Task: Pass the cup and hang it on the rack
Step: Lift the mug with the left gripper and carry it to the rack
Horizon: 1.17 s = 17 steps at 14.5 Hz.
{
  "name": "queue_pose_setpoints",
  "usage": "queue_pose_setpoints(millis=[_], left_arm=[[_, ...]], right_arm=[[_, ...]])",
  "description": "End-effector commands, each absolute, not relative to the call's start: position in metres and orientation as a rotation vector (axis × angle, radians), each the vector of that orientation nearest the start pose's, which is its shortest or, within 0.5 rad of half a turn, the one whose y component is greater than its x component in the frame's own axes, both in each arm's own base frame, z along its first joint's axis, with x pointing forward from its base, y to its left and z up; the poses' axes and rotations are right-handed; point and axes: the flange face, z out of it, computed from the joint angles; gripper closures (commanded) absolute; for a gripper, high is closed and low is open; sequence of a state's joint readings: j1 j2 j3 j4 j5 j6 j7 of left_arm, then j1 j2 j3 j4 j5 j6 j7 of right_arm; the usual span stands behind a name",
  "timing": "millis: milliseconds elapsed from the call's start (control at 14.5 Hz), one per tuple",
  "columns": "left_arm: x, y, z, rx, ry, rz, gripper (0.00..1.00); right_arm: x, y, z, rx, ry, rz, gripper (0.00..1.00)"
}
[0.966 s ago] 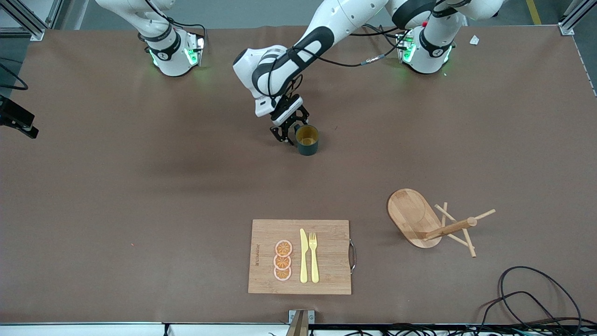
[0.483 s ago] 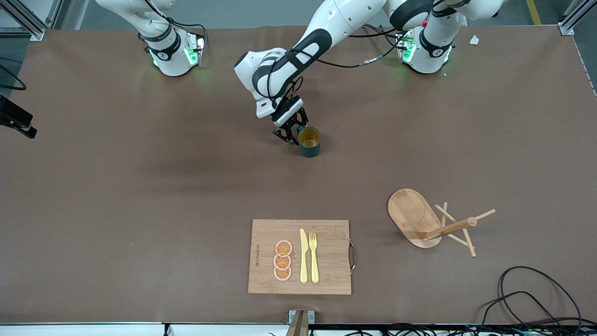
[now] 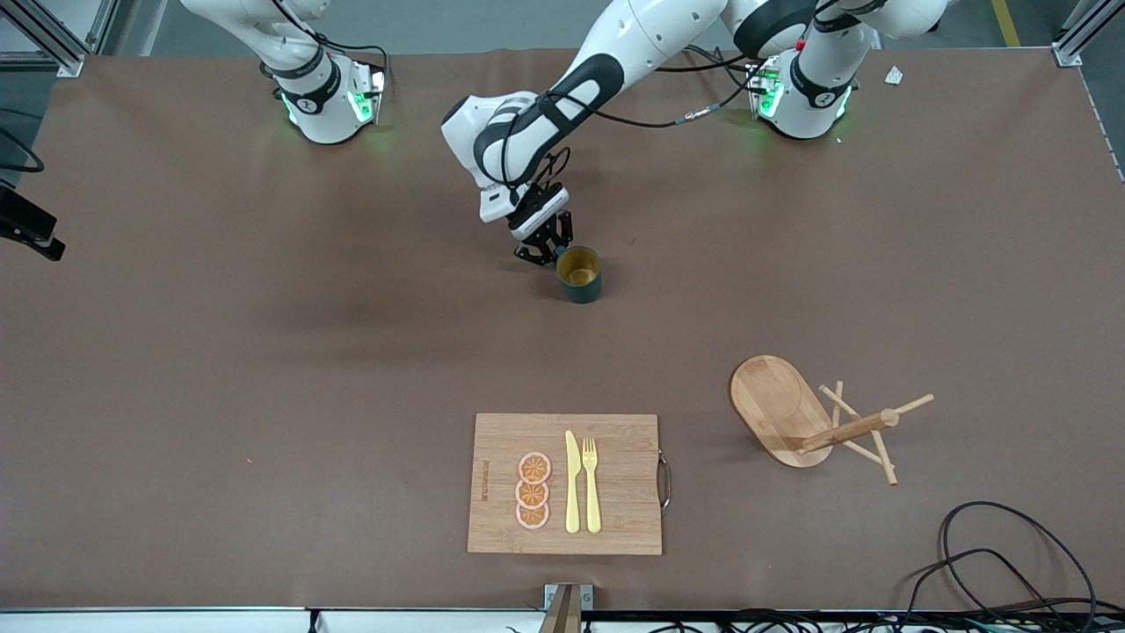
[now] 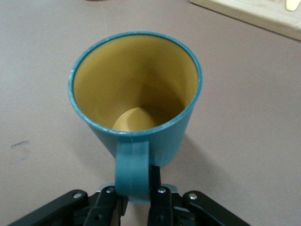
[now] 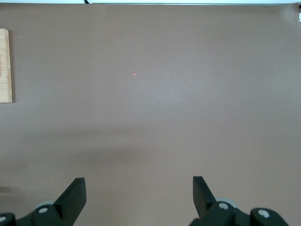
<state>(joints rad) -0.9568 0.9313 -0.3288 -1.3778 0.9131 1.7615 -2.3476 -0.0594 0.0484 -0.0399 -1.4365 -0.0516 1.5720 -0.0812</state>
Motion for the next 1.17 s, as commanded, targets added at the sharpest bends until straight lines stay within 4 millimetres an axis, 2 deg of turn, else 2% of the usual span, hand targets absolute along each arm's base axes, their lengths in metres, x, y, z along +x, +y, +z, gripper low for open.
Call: queue_pose_setpoints(millis=[0,138,276,414,552,759,828,1034,1103], left_arm=[[0.341,-0.619,0.214,-2.603,-1.003,-0.774,1.0],[0.379,-0.61,0.279,-2.69,-1.169,-0.586,1.0],[0.414,-0.591,0.342,-2.772,-1.3,-0.424,1.0],[0.453,-0.557,0.399,-2.838,-1.402,-0.208,1.0],[0.489,-0.52,0.445,-2.911,-1.5,-0.024,1.0],[0.535,-0.462,0.496,-3.004,-1.61,0.21,1.0],[0.551,-0.438,0.507,-3.025,-1.644,0.297,1.0],[0.588,-0.378,0.525,-3.083,-1.703,0.551,1.0],[0.603,-0.352,0.532,-3.113,-1.731,0.653,1.0]], right_arm=[[0.563,-0.065,0.661,-3.194,0.023,-0.127,0.0],[0.563,-0.064,0.661,-3.194,0.02,-0.127,0.0],[0.563,-0.064,0.661,-3.194,0.02,-0.127,0.0],[0.563,-0.064,0.661,-3.194,0.02,-0.124,0.0],[0.563,-0.064,0.661,-3.194,0.02,-0.124,0.0],[0.563,-0.065,0.661,-3.194,0.023,-0.124,0.0],[0.563,-0.065,0.661,-3.194,0.023,-0.124,0.0],[0.563,-0.066,0.661,-3.194,0.025,-0.124,0.0],[0.563,-0.066,0.661,-3.194,0.025,-0.124,0.0]])
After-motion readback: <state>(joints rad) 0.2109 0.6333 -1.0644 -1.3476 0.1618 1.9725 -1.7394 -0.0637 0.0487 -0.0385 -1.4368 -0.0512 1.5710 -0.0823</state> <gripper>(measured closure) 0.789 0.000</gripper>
